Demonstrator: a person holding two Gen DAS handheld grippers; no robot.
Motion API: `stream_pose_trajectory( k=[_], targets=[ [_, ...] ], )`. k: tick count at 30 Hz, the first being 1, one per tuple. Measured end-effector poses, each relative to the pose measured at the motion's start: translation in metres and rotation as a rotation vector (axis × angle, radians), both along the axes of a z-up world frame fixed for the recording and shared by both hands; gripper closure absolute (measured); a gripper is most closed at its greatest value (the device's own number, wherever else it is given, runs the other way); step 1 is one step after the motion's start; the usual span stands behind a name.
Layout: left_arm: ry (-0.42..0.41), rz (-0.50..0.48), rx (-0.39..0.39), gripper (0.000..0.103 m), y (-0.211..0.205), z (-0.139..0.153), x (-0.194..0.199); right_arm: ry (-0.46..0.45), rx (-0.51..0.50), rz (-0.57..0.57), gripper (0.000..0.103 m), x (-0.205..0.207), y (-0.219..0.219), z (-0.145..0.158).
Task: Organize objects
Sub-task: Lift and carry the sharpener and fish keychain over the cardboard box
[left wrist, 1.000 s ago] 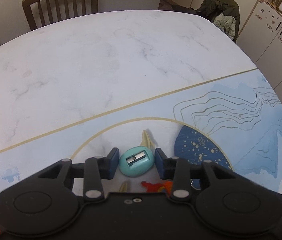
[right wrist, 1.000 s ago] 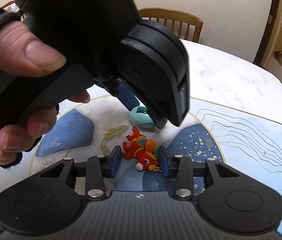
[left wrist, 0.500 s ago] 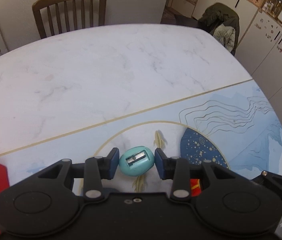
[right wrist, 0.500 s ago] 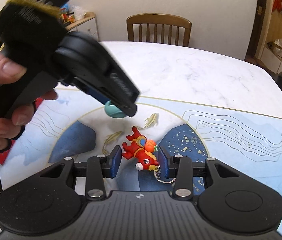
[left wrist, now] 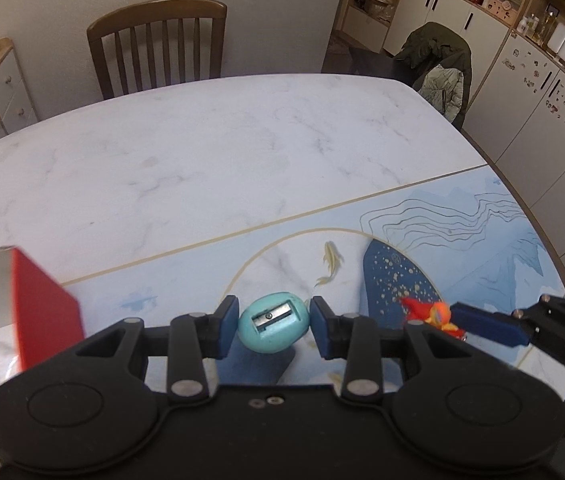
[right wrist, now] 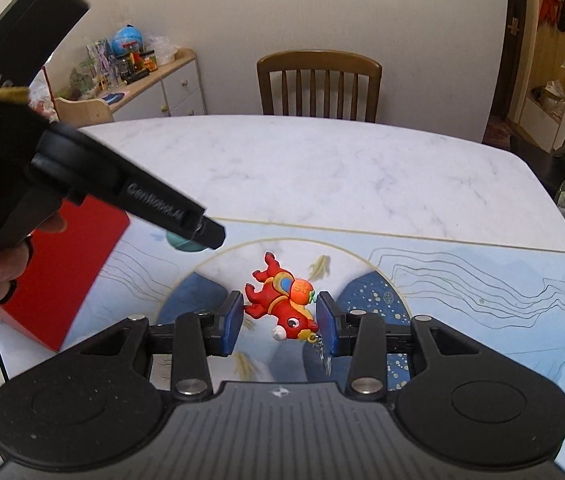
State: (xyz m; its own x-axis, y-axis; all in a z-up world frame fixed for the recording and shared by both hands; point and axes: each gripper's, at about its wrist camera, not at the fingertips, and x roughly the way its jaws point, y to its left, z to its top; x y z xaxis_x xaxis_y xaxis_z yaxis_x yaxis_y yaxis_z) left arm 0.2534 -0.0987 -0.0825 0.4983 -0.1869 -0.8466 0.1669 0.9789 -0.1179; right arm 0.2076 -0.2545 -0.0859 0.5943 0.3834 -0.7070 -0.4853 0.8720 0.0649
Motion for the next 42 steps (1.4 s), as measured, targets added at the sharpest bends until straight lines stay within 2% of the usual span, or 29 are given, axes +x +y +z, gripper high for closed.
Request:
stream_pose_trajectory(
  k=[8,15,20,31,42],
  targets=[
    [-0.033,0.006,-0.002,0.066,0.032,0.026,-0.031,-0.011,0.014,0.022,0.064,-0.022,0.017,0.031],
    [-0.084,0.049,-0.024,0.066,0.073,0.058,-0.056,-0.035,0.031,0.079,0.064,-0.035,0.047,0.052],
    [-0.1,0.079,-0.009,0.066,0.101,0.07,-0.069,-0.058,0.044,0.115,0.064,-0.043,0.07,0.066],
    [-0.092,0.164,0.012,0.066,0.163,0.07,-0.085,-0.073,0.032,0.228,0.064,-0.054,0.135,0.078],
    [-0.072,0.216,0.037,0.066,0.215,0.061,-0.085,-0.057,0.01,0.334,0.064,-0.06,0.206,0.074]
  ],
)
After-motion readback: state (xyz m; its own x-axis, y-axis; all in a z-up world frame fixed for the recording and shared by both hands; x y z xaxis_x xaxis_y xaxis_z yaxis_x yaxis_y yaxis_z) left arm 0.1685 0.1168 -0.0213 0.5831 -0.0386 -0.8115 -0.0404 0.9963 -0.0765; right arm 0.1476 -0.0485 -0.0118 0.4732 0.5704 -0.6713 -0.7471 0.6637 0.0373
